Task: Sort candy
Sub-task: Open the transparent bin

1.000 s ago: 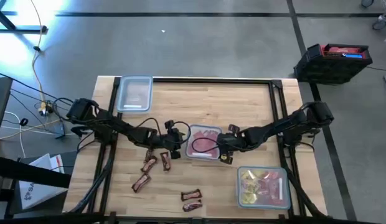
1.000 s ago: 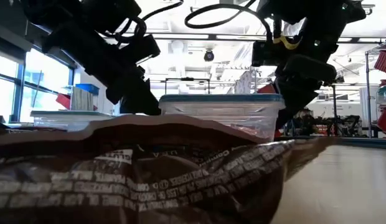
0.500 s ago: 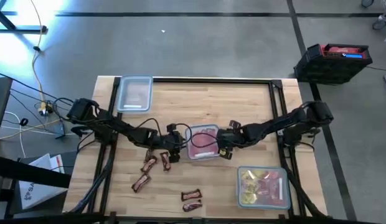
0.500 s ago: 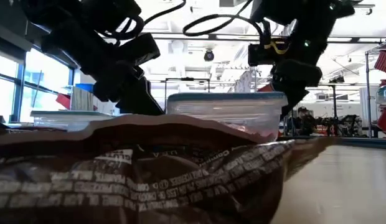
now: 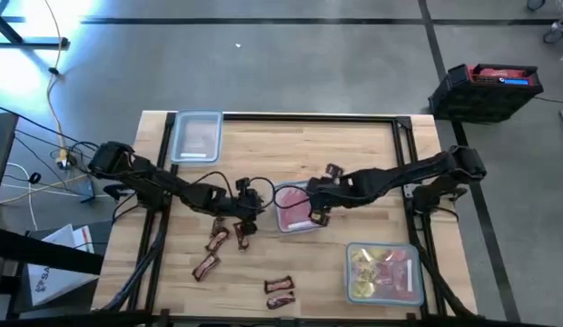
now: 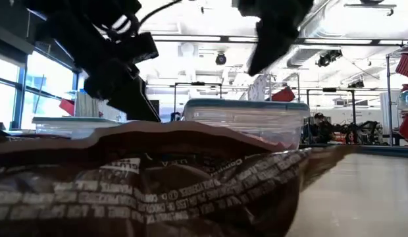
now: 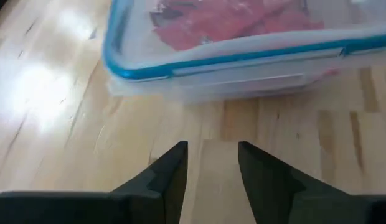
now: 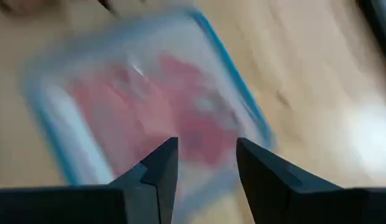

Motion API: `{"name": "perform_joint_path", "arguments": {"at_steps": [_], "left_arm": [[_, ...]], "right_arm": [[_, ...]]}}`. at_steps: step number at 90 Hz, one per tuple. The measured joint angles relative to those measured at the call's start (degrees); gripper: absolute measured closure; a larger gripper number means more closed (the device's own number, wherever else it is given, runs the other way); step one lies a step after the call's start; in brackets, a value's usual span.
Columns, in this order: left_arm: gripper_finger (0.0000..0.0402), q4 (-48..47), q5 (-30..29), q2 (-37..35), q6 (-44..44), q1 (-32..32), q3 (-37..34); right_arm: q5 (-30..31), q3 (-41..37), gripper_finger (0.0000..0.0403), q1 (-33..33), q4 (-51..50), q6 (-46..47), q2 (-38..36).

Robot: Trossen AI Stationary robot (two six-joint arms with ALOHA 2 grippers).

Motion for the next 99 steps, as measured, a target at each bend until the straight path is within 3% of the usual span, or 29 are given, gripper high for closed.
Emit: {"name": "perform_joint_path", "arguments": {"at_steps": [9, 40, 67, 86, 99], "left_arm": [[0.0275, -2.8, 0.1, -3.0, -2.1, -0.9, 0.0], [0.0275, -5.9, -0.1, -8.7, -3.5, -5.0, -0.1], [0.0275, -15.1, -0.7, -9.8, -10.9, -7.0, -0.1], [0.0275, -16.3, -1.6, -9.8, -12.4, -7.0, -0.2], [0.0275, -17.3, -1.8, -9.8, -13.1, -6.9, -0.2]], "right_arm": [[-3.5, -2.0, 0.0270, -0.3, 8.6, -1.9, 1.5], [-6.9, -2.3, 0.0270, -1.7, 16.0, -1.5, 9.7], [-7.2, -2.3, 0.0270, -3.6, 8.5, 1.7, 9.3], [-5.0, -2.1, 0.0270, -5.4, -1.2, 3.9, 8.3], [-5.5, -2.1, 0.0270, -6.0, -2.4, 4.5, 8.3]]}}
